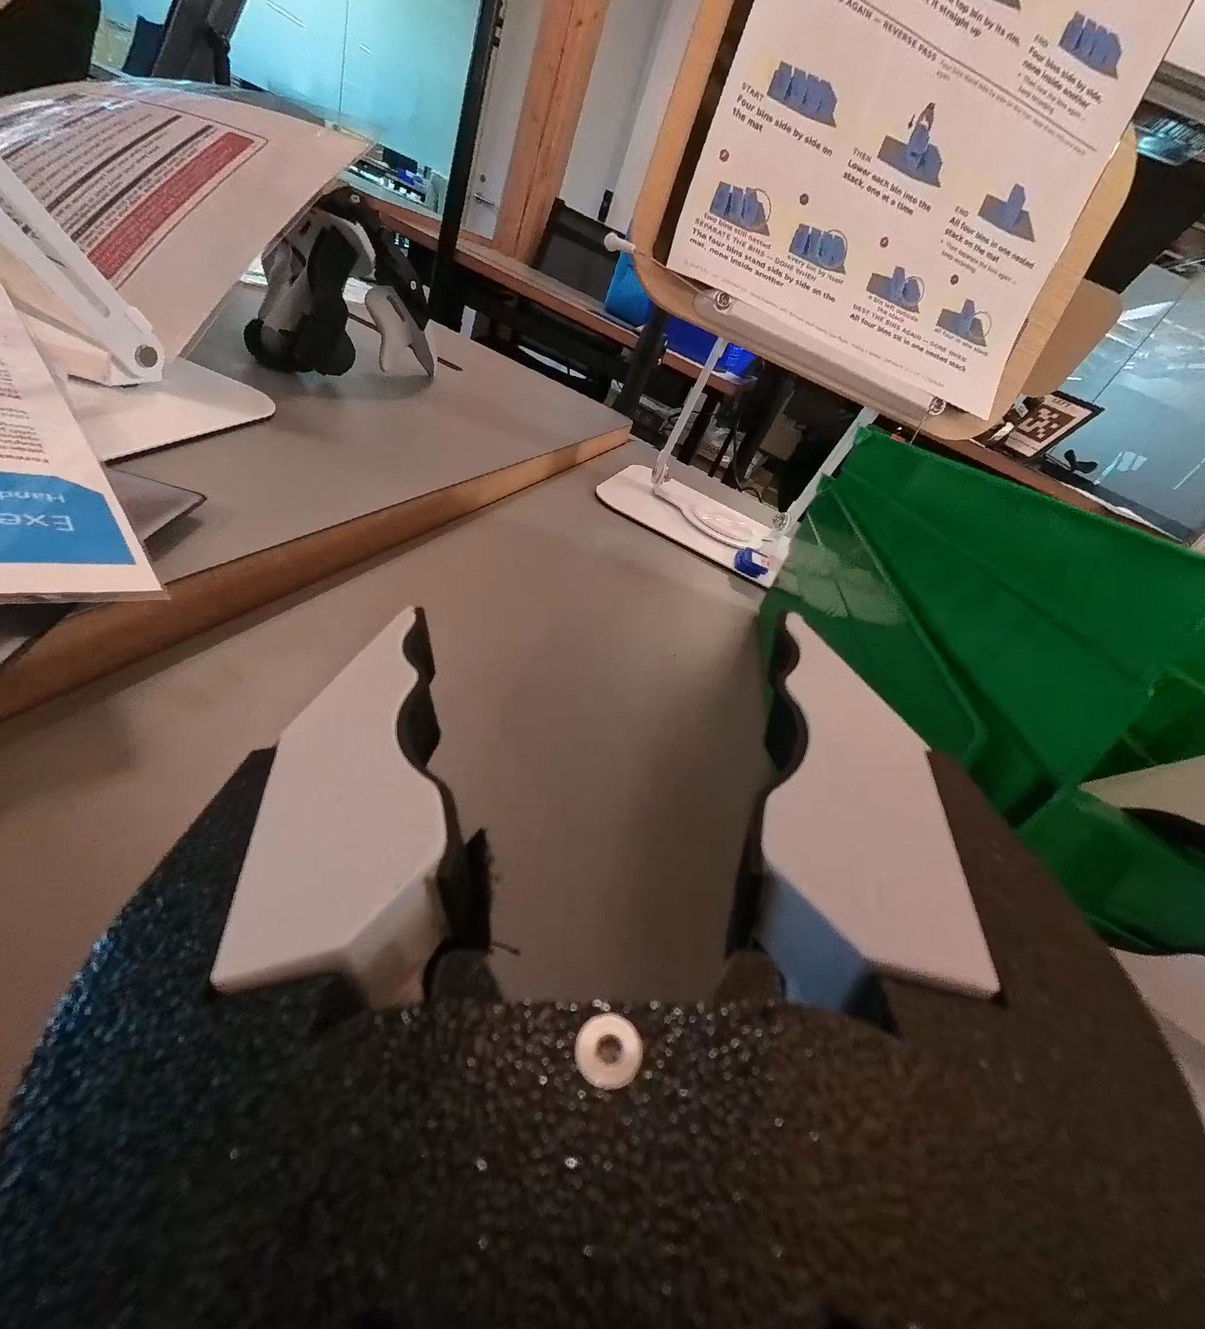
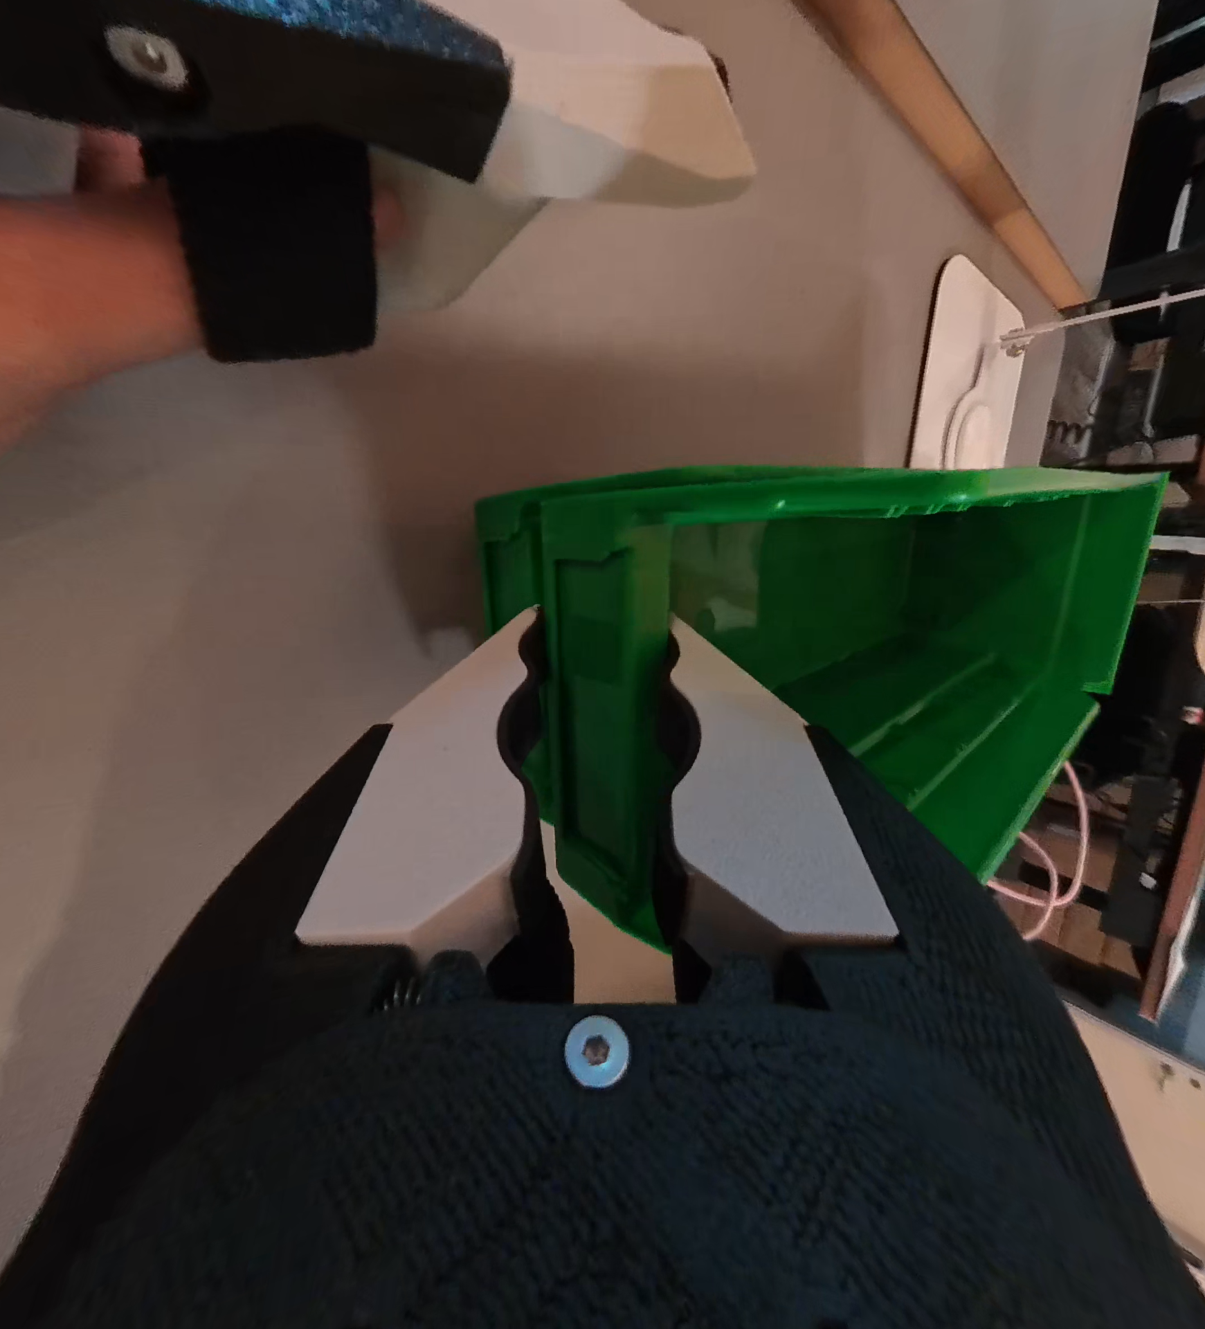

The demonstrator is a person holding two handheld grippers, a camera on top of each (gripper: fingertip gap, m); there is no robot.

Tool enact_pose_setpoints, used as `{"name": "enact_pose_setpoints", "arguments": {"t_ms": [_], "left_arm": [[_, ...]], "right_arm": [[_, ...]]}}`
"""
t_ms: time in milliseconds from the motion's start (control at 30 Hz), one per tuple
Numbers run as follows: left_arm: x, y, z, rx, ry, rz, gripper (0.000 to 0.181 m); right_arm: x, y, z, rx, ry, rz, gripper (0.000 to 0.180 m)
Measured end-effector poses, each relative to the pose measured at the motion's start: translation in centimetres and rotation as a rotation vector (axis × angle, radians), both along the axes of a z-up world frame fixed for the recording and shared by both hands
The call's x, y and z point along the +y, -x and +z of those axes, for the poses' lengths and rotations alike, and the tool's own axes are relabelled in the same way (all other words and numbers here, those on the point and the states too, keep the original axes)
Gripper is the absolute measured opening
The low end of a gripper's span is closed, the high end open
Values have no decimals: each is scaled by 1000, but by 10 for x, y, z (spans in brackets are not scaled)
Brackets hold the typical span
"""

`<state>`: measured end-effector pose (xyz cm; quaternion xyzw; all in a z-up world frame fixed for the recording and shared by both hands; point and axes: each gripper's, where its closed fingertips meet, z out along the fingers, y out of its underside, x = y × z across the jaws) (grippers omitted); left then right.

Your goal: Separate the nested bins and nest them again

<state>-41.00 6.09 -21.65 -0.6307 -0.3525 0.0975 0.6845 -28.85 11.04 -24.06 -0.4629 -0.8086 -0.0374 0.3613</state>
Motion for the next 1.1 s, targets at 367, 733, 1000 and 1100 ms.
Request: {"name": "enact_pose_setpoints", "arguments": {"t_ms": [367, 733, 1000, 1100], "left_arm": [[29, -39, 8, -86, -95, -367, 62], [73, -102, -13, -132, 53, -691, 47], [76, -110, -16, -182, 39, -749, 45], [76, -110, -16, -185, 38, -749, 45]], "right_arm": [[2, -79, -4, -167, 1, 247, 25], [13, -90, -1, -10, -146, 334, 26], [16, -87, -6, -54, -79, 327, 26], [16, -86, -5, -51, -39, 316, 28]]}}
